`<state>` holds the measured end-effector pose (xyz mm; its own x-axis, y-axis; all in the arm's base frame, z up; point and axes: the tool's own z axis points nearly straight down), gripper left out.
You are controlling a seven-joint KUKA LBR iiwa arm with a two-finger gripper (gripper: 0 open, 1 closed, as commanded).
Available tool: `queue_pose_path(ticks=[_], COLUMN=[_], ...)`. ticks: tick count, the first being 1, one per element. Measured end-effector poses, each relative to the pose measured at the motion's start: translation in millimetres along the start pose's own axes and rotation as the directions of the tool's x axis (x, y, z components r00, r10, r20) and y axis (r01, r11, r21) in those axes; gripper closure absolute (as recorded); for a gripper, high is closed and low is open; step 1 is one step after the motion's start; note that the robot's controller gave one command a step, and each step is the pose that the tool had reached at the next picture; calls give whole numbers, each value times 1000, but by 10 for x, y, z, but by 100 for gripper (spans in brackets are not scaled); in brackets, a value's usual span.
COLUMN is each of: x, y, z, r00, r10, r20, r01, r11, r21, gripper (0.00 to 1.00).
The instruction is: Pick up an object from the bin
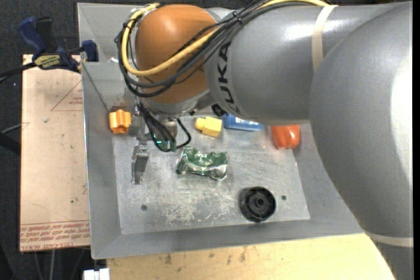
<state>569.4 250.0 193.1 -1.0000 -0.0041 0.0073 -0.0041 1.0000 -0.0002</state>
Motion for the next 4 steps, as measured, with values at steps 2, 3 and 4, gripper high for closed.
queue_pose_path(ticks=[2, 3, 4], x=[16, -353, -453], y=[-70, -411, -900], z=[-317, -41, 61], r00=[996, 986, 971], r10=[-92, -165, -240], r20=[4, 22, -4], r01=[92, 165, 240], r11=[996, 986, 971], r21=[0, -2, -1], gripper=[0, 0, 0])
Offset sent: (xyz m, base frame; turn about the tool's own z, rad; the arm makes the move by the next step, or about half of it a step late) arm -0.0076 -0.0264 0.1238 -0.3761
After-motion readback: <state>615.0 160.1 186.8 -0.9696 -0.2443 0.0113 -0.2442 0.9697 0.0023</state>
